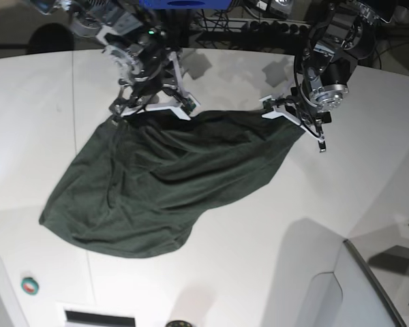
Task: Layout the t-shirt on the table in an organized manner, then fold the t-shirt properly
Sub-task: 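Raise the shirt high with both grippers and lay it flat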
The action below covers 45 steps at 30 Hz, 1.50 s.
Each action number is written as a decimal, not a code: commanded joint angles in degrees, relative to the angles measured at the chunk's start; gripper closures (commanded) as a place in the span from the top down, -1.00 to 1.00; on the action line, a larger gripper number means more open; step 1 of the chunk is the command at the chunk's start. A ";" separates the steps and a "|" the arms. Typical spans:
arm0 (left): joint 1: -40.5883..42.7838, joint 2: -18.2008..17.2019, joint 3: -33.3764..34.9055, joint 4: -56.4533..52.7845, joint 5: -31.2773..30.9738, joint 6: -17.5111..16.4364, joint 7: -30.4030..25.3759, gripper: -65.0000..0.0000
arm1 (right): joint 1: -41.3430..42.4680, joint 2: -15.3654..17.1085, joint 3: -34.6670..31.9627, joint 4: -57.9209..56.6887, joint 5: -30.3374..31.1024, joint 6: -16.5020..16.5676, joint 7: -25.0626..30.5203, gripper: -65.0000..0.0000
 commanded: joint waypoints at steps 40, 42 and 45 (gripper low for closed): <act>-1.70 -2.11 -0.37 1.38 0.80 0.38 0.18 -1.00 | 5.74 -1.38 4.21 2.55 -3.78 0.05 -0.03 -1.00; -3.37 -2.90 -0.45 2.17 0.80 0.38 0.18 -1.00 | 5.74 0.21 4.12 7.21 -3.78 0.14 -1.88 -1.00; -6.27 -3.07 -4.06 6.48 0.71 0.20 0.18 -1.00 | 6.80 3.64 4.29 14.77 -3.78 4.53 -2.93 -1.00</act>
